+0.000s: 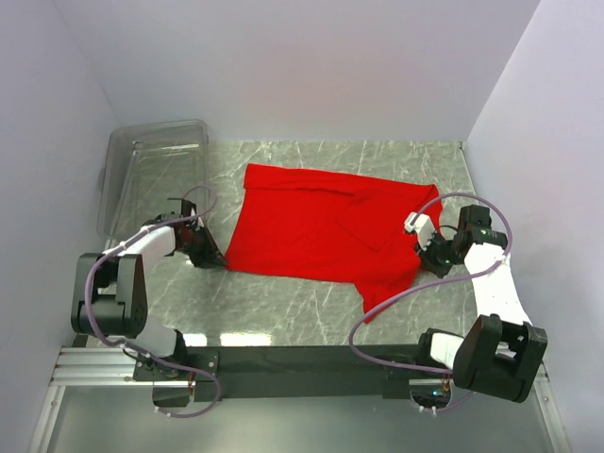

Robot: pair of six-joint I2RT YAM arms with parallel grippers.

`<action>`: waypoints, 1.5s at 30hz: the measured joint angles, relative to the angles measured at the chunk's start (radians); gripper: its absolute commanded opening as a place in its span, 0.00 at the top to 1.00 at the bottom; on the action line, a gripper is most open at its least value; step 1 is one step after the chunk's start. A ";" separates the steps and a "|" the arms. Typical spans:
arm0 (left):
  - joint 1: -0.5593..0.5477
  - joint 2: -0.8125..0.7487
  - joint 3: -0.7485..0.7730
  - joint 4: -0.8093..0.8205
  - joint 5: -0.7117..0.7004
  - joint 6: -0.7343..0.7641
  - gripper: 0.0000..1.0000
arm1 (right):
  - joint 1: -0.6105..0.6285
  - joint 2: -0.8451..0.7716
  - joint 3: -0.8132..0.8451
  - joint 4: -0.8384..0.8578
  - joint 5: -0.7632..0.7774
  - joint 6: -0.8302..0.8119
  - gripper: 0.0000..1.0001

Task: Fold and stack the t-shirts
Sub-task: Fold the T-shirt at the center of the board.

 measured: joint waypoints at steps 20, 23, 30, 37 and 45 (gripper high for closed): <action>-0.229 -0.547 0.034 -0.006 -0.257 0.647 0.19 | -0.009 0.020 0.000 0.006 -0.054 -0.027 1.00; -0.231 -0.663 -0.071 0.039 -0.229 0.875 0.21 | -0.012 0.020 0.000 0.006 -0.066 -0.037 1.00; -0.232 -0.686 -0.305 0.063 -0.117 1.208 0.24 | -0.023 0.027 -0.002 0.006 -0.089 -0.078 1.00; -0.232 -0.648 -0.379 0.181 -0.018 1.294 0.25 | -0.032 0.045 -0.002 0.006 -0.108 -0.096 1.00; -0.234 -0.565 -0.402 0.280 0.013 1.327 0.29 | -0.047 0.051 -0.005 0.009 -0.135 -0.113 1.00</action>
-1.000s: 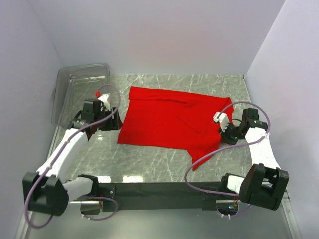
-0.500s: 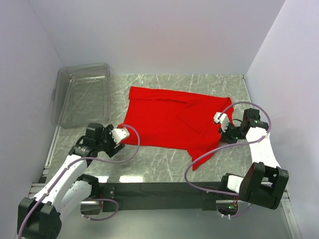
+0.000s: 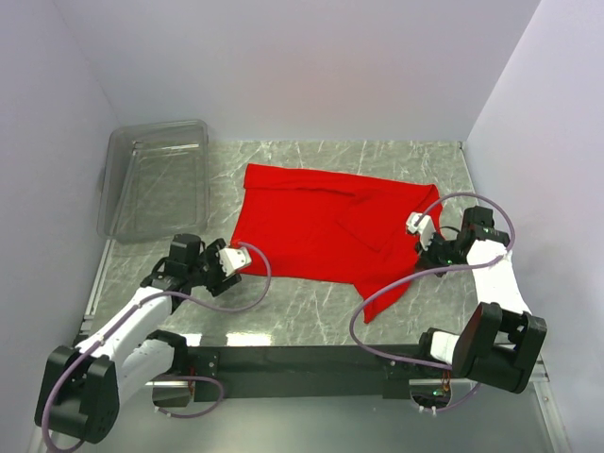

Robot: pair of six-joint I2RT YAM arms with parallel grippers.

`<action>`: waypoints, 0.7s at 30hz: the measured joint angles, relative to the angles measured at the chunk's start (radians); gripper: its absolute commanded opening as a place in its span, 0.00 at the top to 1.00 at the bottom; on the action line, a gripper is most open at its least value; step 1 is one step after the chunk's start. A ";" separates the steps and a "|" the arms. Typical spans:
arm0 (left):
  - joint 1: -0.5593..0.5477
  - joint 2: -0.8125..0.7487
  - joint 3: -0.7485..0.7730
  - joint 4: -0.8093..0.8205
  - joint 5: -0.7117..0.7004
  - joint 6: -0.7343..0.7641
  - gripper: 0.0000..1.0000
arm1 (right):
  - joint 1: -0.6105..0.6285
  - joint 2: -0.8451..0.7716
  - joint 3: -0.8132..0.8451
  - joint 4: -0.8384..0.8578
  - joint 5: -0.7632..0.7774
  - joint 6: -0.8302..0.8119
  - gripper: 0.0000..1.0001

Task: Fold and stack the t-shirts
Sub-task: Fold the T-shirt at the center of the board.

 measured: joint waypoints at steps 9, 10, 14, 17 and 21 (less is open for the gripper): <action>-0.003 0.094 0.000 0.047 -0.039 0.026 0.36 | -0.021 0.003 -0.013 0.000 -0.026 -0.013 1.00; -0.005 0.108 0.000 0.050 -0.049 0.029 0.38 | -0.023 0.003 -0.013 0.000 -0.029 -0.016 1.00; -0.012 0.160 0.000 0.079 -0.085 0.043 0.42 | -0.029 0.004 -0.013 0.000 -0.035 -0.023 1.00; -0.019 0.196 0.000 0.116 -0.101 0.050 0.49 | -0.030 0.004 -0.014 -0.001 -0.036 -0.025 1.00; -0.032 0.242 0.008 0.170 -0.119 0.057 0.62 | -0.032 0.004 -0.014 -0.001 -0.039 -0.028 1.00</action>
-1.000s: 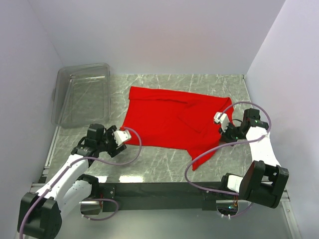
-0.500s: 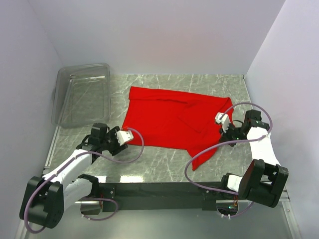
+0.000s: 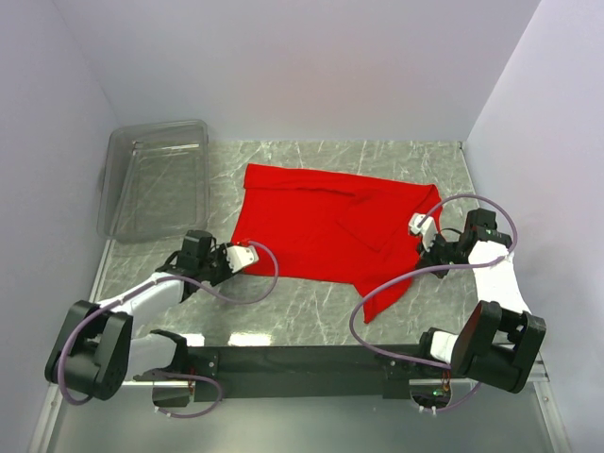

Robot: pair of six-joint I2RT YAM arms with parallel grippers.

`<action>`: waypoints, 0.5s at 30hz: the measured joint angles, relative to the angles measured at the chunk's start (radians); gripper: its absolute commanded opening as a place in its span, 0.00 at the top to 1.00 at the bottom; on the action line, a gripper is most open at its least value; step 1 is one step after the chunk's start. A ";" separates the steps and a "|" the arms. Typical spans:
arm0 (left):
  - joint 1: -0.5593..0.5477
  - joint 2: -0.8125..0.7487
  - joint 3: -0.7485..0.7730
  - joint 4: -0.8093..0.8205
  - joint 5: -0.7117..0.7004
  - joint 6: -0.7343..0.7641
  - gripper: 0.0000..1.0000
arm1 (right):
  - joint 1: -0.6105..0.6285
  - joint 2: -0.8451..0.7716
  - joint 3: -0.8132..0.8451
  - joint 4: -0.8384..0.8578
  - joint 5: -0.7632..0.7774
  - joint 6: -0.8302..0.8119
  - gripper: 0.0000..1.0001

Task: Fold and stack the t-shirts
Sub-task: Fold the T-shirt at the center of the board.

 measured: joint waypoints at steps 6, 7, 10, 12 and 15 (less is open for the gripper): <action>-0.011 0.028 0.002 0.019 -0.032 0.003 0.99 | -0.005 0.000 0.000 0.000 -0.002 0.000 1.00; -0.013 0.027 0.002 0.016 -0.037 0.003 1.00 | -0.005 0.000 0.000 0.000 -0.002 0.000 1.00; -0.013 0.007 0.002 -0.005 -0.039 0.002 1.00 | -0.006 0.000 0.000 -0.002 -0.002 0.000 1.00; -0.013 -0.037 0.006 -0.041 -0.038 -0.001 0.99 | -0.007 0.000 0.000 -0.003 -0.002 0.000 1.00; -0.013 -0.124 0.014 -0.084 -0.035 -0.009 1.00 | -0.008 0.000 0.000 -0.005 -0.001 0.000 1.00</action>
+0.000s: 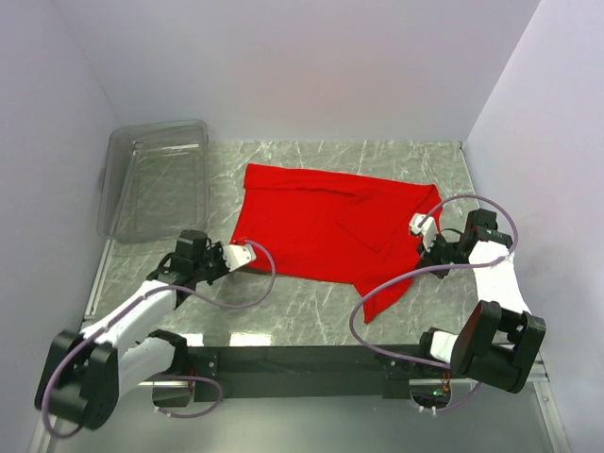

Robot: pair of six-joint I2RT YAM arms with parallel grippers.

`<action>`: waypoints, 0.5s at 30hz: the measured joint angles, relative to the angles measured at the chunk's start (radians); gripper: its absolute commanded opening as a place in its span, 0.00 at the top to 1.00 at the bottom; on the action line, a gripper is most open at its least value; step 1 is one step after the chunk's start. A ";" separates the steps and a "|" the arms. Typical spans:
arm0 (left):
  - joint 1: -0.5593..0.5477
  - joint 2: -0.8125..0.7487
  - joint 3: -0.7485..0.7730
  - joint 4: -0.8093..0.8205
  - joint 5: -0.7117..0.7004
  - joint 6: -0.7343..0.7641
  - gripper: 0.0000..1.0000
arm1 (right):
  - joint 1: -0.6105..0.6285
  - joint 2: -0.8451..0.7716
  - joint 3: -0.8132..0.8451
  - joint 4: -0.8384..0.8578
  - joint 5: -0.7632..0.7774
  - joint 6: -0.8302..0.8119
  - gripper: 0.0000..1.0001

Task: Fold and stack the t-shirts
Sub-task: Fold the T-shirt at the center of the board.

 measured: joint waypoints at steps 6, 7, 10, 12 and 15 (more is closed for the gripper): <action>0.000 -0.143 0.006 -0.063 0.026 -0.028 1.00 | -0.009 0.000 0.002 -0.002 0.007 0.006 1.00; 0.000 -0.148 0.007 -0.068 0.030 -0.031 1.00 | -0.009 0.001 0.004 -0.003 0.007 0.009 1.00; -0.001 -0.138 0.011 -0.083 0.036 -0.035 1.00 | -0.011 0.013 0.024 -0.012 0.006 0.024 1.00; -0.001 -0.117 0.019 -0.089 0.040 -0.035 1.00 | -0.011 0.023 0.044 -0.019 0.003 0.028 1.00; -0.001 -0.071 0.037 -0.086 0.042 -0.035 1.00 | -0.011 0.024 0.068 -0.034 -0.002 0.026 1.00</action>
